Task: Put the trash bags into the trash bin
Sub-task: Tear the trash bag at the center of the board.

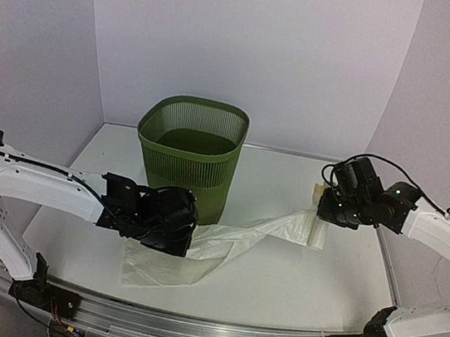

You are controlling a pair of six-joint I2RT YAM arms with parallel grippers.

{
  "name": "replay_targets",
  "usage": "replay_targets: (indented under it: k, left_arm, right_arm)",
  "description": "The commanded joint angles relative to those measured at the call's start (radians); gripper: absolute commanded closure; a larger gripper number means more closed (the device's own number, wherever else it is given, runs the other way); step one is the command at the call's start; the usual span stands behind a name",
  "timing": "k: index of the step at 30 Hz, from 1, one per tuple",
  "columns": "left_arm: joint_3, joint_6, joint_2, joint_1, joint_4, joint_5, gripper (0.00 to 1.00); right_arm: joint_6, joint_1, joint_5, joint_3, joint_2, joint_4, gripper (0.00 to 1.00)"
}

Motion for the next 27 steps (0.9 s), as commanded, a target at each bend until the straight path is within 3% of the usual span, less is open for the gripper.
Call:
replay_targets:
  k: [1, 7, 13, 17, 27]
  left_arm:
    - [-0.053, -0.062, 0.013, 0.007, -0.193, -0.076, 1.00]
    - [-0.067, -0.137, 0.004, 0.007, -0.263, -0.122, 1.00]
    - [-0.059, -0.143, -0.017, 0.008, -0.267, -0.154, 1.00]
    - [-0.047, -0.195, 0.004, 0.028, -0.375, -0.216, 1.00]
    - [-0.089, -0.271, -0.083, 0.092, -0.470, -0.253, 1.00]
  right_arm:
    - [-0.073, -0.040, 0.112, 0.040, -0.018, -0.077, 1.00]
    - [-0.174, -0.058, 0.217, 0.103, 0.013, -0.144, 1.00]
    - [-0.304, -0.060, 0.036, 0.135, 0.029, -0.148, 1.00]
    - [-0.361, -0.061, 0.193, 0.121, -0.005, -0.150, 1.00]
    - [-0.409, -0.142, 0.307, 0.146, 0.030, -0.151, 1.00]
